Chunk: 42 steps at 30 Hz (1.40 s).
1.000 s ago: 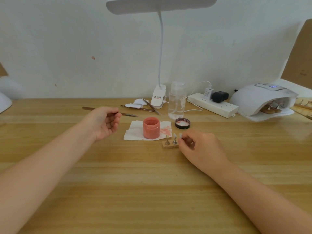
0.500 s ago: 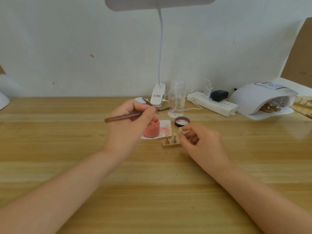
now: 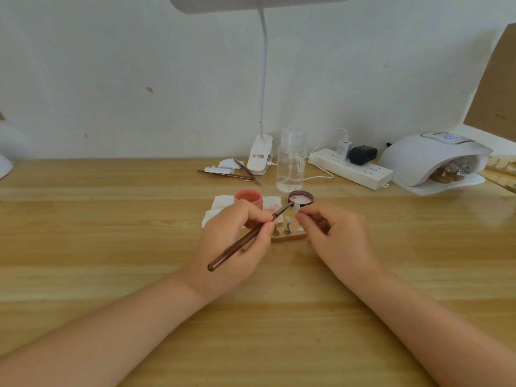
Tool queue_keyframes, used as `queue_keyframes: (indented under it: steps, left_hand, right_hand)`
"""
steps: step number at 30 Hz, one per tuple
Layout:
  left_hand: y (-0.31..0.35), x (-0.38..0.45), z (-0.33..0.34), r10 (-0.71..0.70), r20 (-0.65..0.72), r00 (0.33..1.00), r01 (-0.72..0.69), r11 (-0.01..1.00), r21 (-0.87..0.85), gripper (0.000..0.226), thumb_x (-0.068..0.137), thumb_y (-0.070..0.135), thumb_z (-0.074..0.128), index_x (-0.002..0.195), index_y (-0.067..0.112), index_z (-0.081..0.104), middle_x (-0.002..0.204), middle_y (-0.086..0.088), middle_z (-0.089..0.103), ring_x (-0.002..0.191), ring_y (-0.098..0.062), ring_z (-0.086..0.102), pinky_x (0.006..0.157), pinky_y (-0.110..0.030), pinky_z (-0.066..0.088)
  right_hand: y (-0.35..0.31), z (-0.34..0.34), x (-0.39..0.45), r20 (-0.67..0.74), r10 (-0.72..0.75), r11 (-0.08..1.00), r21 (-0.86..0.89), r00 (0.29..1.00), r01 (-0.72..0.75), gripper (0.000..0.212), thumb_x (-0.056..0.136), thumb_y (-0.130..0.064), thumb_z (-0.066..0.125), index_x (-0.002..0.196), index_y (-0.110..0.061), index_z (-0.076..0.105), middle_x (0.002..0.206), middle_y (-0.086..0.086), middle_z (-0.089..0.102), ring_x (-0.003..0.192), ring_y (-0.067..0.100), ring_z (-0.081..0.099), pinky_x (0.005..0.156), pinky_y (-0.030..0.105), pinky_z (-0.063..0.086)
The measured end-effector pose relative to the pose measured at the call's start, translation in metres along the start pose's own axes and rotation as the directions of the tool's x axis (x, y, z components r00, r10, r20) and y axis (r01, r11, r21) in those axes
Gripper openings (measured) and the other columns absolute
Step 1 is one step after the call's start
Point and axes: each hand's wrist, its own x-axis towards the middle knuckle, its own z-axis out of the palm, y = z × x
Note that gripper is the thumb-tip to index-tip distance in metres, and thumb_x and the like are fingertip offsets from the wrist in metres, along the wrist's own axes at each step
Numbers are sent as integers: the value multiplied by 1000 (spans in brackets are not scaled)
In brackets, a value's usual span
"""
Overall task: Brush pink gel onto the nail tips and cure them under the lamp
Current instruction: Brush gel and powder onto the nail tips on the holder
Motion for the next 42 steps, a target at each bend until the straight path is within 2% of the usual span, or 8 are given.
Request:
queue_keyframes:
  steps: [3, 5, 9, 15, 25, 29, 36, 42]
  left_hand:
    - [5, -1, 1, -190, 21, 982, 190, 982, 17, 33, 84, 49, 48, 91, 20, 62, 89, 2, 66, 89, -16, 63, 81, -33, 51]
    - [6, -2, 2, -188, 20, 982, 187, 982, 29, 23, 83, 52, 46, 89, 33, 58, 92, 3, 66, 90, -20, 63, 80, -40, 52]
    - [7, -2, 1, -68, 39, 997, 66, 996, 58, 8, 86, 41, 48, 93, 38, 53, 90, 10, 62, 88, -16, 64, 78, -30, 52]
    - [0, -1, 5, 46, 17, 999, -47, 999, 27, 13, 87, 18, 58, 91, 7, 64, 93, 24, 56, 97, 18, 53, 83, -4, 39]
    - [-1, -2, 2, 90, 15, 996, -90, 995, -42, 15, 84, 18, 54, 80, 5, 59, 76, 6, 58, 73, -4, 55, 68, -16, 44]
    - [-1, -2, 2, 76, -16, 997, -77, 995, -58, 10, 84, 18, 53, 82, 9, 58, 77, 5, 59, 74, -4, 56, 69, -15, 44]
    - [-2, -1, 6, 45, -2, 999, -46, 999, -19, 7, 86, 11, 63, 92, 13, 62, 95, 23, 58, 99, 14, 56, 85, -5, 40]
    - [1, -1, 2, 83, 30, 996, -81, 996, -43, 10, 83, 17, 54, 82, 9, 59, 80, 12, 58, 77, 2, 56, 73, -8, 41]
  right_hand:
    - [1, 1, 0, -2, 3, 1000, -4, 1000, -3, 7, 85, -17, 68, 90, -17, 74, 65, -10, 64, 62, 6, 59, 59, 16, 47]
    - [2, 1, 0, -7, 2, 1000, -5, 1000, -2, 7, 85, -17, 69, 90, -17, 74, 64, -11, 63, 61, 6, 59, 58, 14, 45]
    - [2, 1, 0, -12, -1, 1000, -7, 1000, 1, 6, 84, -17, 69, 88, -16, 74, 62, -17, 59, 56, 5, 58, 57, 11, 43]
    - [-1, 0, 0, 1, -10, 1000, -6, 1000, 10, 7, 85, -17, 69, 89, -16, 74, 63, -18, 59, 60, 6, 58, 59, 12, 44]
    - [-1, -1, -1, 28, 17, 1000, 4, 999, -17, 10, 86, -18, 67, 93, -15, 74, 66, -8, 64, 61, 9, 59, 62, 22, 49]
    - [-1, -1, -1, 20, 18, 1000, 17, 1000, -19, 9, 87, -19, 67, 91, -16, 74, 66, -7, 65, 63, 8, 59, 61, 21, 48]
    - [-2, -1, -2, 40, 7, 1000, 12, 999, -7, 9, 86, -17, 67, 92, -17, 74, 63, -20, 59, 63, 5, 60, 61, 14, 47]
    - [-2, -2, -2, 24, 0, 1000, 7, 1000, 0, 9, 87, -16, 67, 91, -16, 74, 63, -15, 61, 65, 7, 59, 59, 16, 47]
